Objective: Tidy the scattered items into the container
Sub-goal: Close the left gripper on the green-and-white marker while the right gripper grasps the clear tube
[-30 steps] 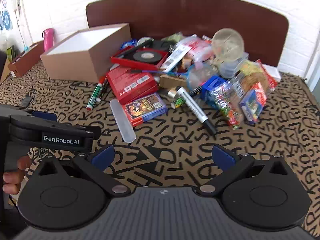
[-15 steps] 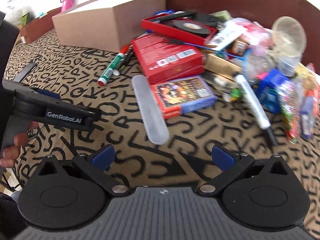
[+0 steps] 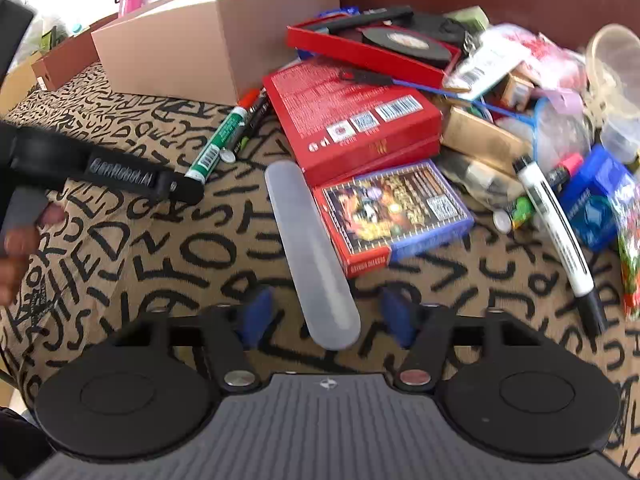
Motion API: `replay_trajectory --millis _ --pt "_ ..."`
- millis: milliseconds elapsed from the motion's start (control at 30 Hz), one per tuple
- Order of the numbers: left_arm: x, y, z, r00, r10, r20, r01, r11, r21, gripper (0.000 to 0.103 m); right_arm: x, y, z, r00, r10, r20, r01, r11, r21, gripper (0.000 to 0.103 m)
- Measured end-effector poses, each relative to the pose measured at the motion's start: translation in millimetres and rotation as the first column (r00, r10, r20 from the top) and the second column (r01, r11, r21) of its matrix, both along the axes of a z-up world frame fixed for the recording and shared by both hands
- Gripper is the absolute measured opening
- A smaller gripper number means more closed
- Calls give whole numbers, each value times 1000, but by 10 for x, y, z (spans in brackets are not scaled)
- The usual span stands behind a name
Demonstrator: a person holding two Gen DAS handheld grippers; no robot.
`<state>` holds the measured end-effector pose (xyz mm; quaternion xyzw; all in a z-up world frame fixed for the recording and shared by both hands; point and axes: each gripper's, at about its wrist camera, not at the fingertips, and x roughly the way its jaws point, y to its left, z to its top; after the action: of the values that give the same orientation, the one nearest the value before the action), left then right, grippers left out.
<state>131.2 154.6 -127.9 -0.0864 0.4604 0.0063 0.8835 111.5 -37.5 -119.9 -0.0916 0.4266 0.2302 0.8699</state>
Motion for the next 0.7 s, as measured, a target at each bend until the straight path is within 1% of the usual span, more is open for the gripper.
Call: replay_trajectory --millis 33,67,100,167,200,233,267,333,367,400,467,500,533,633,667,700 --pt "37 4 2 1000 -4 1 4 1000 -3 46 1 27 2 1000 7 6 -7 1000 -2 52" --pt "77 5 0 1000 -7 2 7 1000 -2 41 2 50 5 1000 14 11 -14 1000 0 45" --pt "104 6 -3 1000 -8 3 8 1000 -1 36 5 76 7 1000 19 12 -19 1000 -3 44" --pt "138 26 4 1000 -13 1 13 1000 -17 35 4 105 6 1000 19 17 -19 1000 -22 43" --pt "146 43 15 1000 -20 -2 20 999 -36 35 0 102 7 1000 20 17 -19 1000 -24 43" --pt "138 68 34 1000 -25 -6 24 997 -68 39 2 93 8 1000 16 15 -16 1000 -18 43" --pt "119 88 59 999 -32 -4 31 994 -108 40 4 85 10 1000 13 13 -13 1000 -12 43" --pt "81 102 96 998 -53 21 55 987 -153 41 9 84 9 1000 8 9 -8 1000 -9 43" --pt "91 95 93 998 -59 25 62 986 -154 41 10 92 5 1000 7 8 -7 1000 -9 43" --pt "130 85 68 998 -59 16 61 987 -146 41 7 105 3 1000 7 8 -7 1000 -12 43" --pt "228 93 -27 998 -56 -8 54 987 -154 41 -1 134 -1 1000 1 14 0 1000 -21 43" --pt "259 108 -71 998 -57 -4 56 986 -157 38 -6 139 -4 1000 -4 16 4 1000 -22 43" --pt "280 125 -92 998 -60 20 62 985 -159 34 -14 139 -7 1000 -7 16 7 1000 -19 42" --pt "226 206 -36 999 -40 13 42 979 -200 35 -51 129 8 1000 -4 7 4 1000 -12 39" --pt "170 224 19 999 -30 25 34 980 -197 36 -67 125 12 1000 0 4 0 1000 -10 39" --pt "110 224 71 999 -20 44 27 984 -176 42 -80 121 10 1000 0 1 0 1000 -7 39"
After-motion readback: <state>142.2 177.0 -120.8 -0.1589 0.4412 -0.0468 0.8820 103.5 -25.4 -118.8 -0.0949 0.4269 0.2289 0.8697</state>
